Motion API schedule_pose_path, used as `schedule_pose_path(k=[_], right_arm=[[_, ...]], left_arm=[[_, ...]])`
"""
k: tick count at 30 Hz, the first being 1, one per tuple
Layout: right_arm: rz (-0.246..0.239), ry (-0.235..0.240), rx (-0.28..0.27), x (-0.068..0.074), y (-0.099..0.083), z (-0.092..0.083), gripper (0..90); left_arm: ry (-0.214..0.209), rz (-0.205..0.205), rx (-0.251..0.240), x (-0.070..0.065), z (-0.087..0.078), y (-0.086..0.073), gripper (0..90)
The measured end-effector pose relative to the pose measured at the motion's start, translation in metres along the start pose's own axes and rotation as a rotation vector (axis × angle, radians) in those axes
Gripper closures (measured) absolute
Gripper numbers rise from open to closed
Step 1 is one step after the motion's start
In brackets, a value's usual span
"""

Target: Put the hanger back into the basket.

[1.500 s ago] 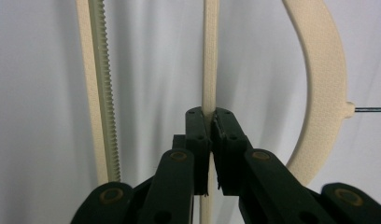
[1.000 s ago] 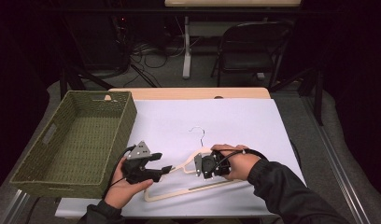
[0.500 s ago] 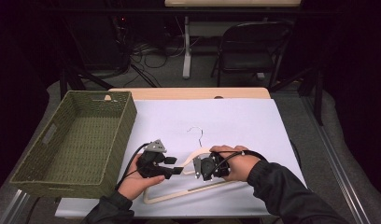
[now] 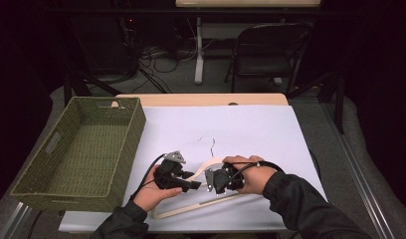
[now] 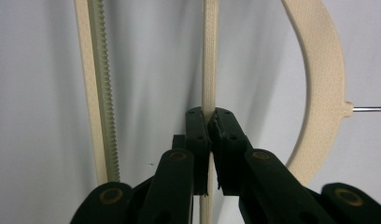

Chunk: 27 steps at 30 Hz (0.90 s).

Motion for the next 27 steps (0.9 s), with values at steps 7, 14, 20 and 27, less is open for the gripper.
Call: schedule_pose_path(k=[7,14,20,27], right_arm=[[-0.004,-0.007,0.006,-0.0009,0.0009,-0.0015,85.6],[-0.014,-0.019,0.010,-0.0015,0.0021,0.0005,85.5],[-0.015,-0.014,0.017,-0.0014,0.0019,0.0003,85.5],[-0.022,-0.027,0.007,-0.0020,0.0026,0.0021,85.4]], left_arm=[[-0.002,0.007,0.026,-0.0017,0.0048,-0.0021,54.5],[-0.019,0.007,0.030,-0.0012,0.0056,-0.0037,56.3],[-0.026,0.003,0.023,-0.0019,0.0039,-0.0036,58.3],[-0.039,-0.001,0.013,-0.0017,0.0006,-0.0028,63.4]])
Point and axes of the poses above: each handheld gripper's, and its own axes: z roughly forward along the jaws, y roughly out of its top, x roughly to its left, the point moved 7 cm from there along z, roughly forward along the jaws, and after that the axes turned 10 degrees about y, right-handed, at the moved point
